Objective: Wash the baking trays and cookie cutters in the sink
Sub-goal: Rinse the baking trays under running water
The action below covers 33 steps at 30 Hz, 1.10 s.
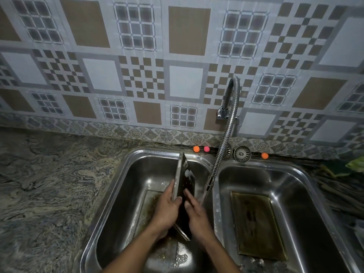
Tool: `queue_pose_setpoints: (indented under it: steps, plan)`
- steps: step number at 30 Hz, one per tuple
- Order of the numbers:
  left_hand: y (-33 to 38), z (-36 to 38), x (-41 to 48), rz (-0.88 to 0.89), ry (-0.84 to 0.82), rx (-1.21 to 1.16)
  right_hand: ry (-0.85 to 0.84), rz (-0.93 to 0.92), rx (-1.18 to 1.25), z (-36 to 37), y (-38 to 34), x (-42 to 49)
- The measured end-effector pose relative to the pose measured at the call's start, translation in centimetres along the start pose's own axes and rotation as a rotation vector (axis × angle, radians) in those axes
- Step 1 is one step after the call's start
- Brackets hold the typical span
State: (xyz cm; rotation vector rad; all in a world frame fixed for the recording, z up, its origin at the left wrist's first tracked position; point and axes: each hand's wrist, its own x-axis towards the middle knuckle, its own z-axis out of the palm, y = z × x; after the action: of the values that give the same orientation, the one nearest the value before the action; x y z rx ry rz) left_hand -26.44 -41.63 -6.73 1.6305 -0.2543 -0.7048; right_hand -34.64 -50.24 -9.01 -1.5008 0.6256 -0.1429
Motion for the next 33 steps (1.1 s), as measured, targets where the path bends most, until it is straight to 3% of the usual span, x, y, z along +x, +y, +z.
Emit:
queue_pose_setpoints:
  steps: [5, 8, 11, 14, 17, 22, 26, 33]
  plan:
    - [1.1, -1.9, 0.1, -0.032, 0.039, -0.083, 0.045, 0.106, -0.155, -1.1, 1.6, -0.2]
    - [1.7, -2.5, -0.3, -0.150, 0.047, -0.288, 0.108, 0.234, -0.040, -2.0, 1.5, -0.8]
    - [0.1, -3.4, -0.6, -0.325, 0.057, -0.455, 0.135, 0.248, -0.020, -3.3, 0.5, -0.7]
    - [-2.3, -3.8, -1.6, -0.480, 0.029, -0.362, 0.127, 0.246, 0.023, -4.9, -1.0, -0.6]
    - [-3.5, -3.0, -3.2, -0.576, -0.098, -0.089, 0.036, 0.242, 0.026, -5.3, -1.9, -0.4]
    - [-3.4, -0.5, -4.2, -0.503, -0.114, 0.199, -0.059, 0.203, -0.069, -5.0, -1.2, -0.9]
    - [-2.9, 0.5, -4.8, -0.392, -0.152, 0.365, -0.034, 0.191, -0.146, -4.8, -1.4, -1.4]
    - [-3.3, 1.8, -3.7, -0.289, -0.115, 0.235, 0.010, 0.121, -0.436, -4.7, -1.1, -1.5]
